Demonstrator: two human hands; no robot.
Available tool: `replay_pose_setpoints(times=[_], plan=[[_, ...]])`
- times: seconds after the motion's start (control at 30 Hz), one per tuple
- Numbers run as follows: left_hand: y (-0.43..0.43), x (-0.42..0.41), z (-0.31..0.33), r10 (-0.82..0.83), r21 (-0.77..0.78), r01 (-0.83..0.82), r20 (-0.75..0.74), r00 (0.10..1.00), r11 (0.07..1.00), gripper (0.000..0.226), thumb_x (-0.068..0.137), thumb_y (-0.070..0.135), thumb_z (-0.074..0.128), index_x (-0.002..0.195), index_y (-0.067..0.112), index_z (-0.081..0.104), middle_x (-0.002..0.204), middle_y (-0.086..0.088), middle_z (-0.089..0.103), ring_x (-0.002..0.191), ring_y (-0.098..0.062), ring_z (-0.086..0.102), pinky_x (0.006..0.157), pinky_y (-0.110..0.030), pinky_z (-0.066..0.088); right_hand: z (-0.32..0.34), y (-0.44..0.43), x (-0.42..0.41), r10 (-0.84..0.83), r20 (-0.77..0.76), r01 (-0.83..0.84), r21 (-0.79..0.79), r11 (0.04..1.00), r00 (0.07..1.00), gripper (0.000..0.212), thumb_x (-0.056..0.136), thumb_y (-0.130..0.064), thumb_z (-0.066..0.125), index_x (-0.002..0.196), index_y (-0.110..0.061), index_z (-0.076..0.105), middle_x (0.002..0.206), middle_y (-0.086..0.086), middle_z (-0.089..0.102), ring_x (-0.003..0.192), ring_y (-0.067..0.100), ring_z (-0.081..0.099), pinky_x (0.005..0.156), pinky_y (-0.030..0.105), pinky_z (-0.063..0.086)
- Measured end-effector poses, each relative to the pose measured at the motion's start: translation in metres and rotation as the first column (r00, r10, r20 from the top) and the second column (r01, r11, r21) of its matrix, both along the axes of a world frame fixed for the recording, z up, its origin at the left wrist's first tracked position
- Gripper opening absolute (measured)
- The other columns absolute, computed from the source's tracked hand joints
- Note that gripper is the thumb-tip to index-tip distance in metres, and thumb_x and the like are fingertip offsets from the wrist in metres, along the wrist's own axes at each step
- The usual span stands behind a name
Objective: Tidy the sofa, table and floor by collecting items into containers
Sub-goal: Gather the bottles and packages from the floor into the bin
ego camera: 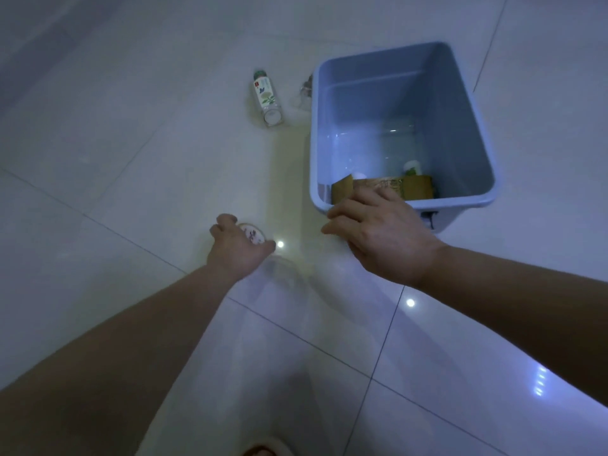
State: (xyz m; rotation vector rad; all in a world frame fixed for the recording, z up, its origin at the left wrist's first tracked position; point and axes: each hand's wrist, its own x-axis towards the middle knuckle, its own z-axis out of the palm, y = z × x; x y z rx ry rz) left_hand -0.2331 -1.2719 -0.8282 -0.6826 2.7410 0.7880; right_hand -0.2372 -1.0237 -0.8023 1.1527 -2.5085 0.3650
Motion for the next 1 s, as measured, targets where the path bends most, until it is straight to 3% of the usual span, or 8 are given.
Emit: replay_pose_setpoints(times=[0.1,0.23,0.33,0.43,0.53,0.63,0.83,1.0], plan=[[0.017,-0.033,0.018,0.029,0.128,-0.005,-0.186,0.982,0.992,0.083,0.074,0.034,0.077,0.134,0.011,0.025,0.140,-0.014,0.027,0.122,-0.031,0.047,0.099,-0.032,0.039,0.005,0.014,-0.006,-0.118,-0.038,0.118,-0.010,0.993,0.992,0.030,0.075,-0.010,0.063,0.102,-0.022,0.068,0.097,-0.001,0.067,0.089,0.028,0.060,0.071,0.034,0.034],[0.043,-0.057,0.040,-0.054,0.197,0.144,-0.402,0.914,0.970,0.080,0.072,0.038,0.075,0.134,0.017,0.028,0.134,-0.007,0.033,0.106,-0.024,0.057,0.097,-0.041,0.050,0.008,0.035,-0.012,-0.226,0.022,0.226,0.014,0.974,0.974,0.024,0.079,-0.018,0.056,0.100,-0.020,0.067,0.095,0.000,0.068,0.081,0.028,0.060,0.064,0.035,0.046],[0.060,-0.065,0.055,-0.062,0.199,0.193,-0.525,0.849,0.961,0.078,0.075,0.039,0.072,0.138,0.022,0.029,0.135,-0.002,0.036,0.098,-0.015,0.058,0.091,-0.043,0.053,0.005,0.044,-0.011,-0.250,0.060,0.252,-0.010,0.968,0.966,0.023,0.082,-0.025,0.050,0.095,-0.021,0.068,0.092,-0.002,0.070,0.078,0.027,0.064,0.064,0.033,0.048],[0.080,-0.071,0.068,-0.162,0.124,0.289,-0.594,0.788,0.949,0.082,0.073,0.046,0.071,0.141,0.027,0.029,0.138,0.004,0.037,0.102,-0.013,0.059,0.086,-0.040,0.054,0.004,0.052,-0.010,-0.289,0.114,0.295,-0.034,0.955,0.950,0.018,0.078,-0.025,0.061,0.095,-0.021,0.068,0.086,0.000,0.071,0.079,0.027,0.068,0.063,0.030,0.047],[0.102,-0.073,0.075,-0.382,-0.073,0.418,-0.567,0.729,0.906,0.085,0.073,0.047,0.073,0.143,0.028,0.030,0.141,0.005,0.038,0.114,-0.014,0.056,0.088,-0.032,0.048,0.002,0.060,-0.011,-0.322,0.164,0.327,-0.007,0.945,0.933,0.024,0.078,-0.030,0.059,0.099,-0.022,0.068,0.086,0.000,0.072,0.083,0.028,0.068,0.064,0.032,0.049],[0.116,-0.075,0.070,-0.553,-0.246,0.497,-0.423,0.717,0.832,0.085,0.073,0.055,0.069,0.144,0.031,0.029,0.141,0.004,0.038,0.124,-0.018,0.049,0.100,-0.042,0.042,0.002,0.062,-0.012,-0.331,0.174,0.335,0.004,0.942,0.928,0.024,0.078,-0.031,0.056,0.098,-0.023,0.068,0.084,0.001,0.072,0.079,0.030,0.067,0.062,0.033,0.049],[0.124,-0.075,0.052,-0.585,-0.329,0.499,-0.261,0.768,0.802,0.087,0.071,0.069,0.061,0.143,0.033,0.030,0.140,0.003,0.039,0.130,-0.021,0.042,0.104,-0.046,0.031,0.006,0.071,-0.011,-0.336,0.195,0.347,-0.025,0.938,0.922,0.024,0.078,-0.035,0.071,0.100,-0.027,0.071,0.078,-0.001,0.074,0.068,0.026,0.068,0.052,0.026,0.047],[0.130,-0.070,0.043,-0.601,-0.309,0.525,-0.257,0.757,0.793,0.083,0.077,0.063,0.061,0.145,0.024,0.033,0.145,0.002,0.038,0.134,-0.023,0.036,0.106,-0.043,0.034,0.008,0.075,-0.008,-0.333,0.240,0.335,0.035,0.942,0.912,0.027,0.084,-0.041,0.054,0.098,-0.025,0.070,0.083,0.000,0.072,0.075,0.027,0.067,0.056,0.029,0.046]])
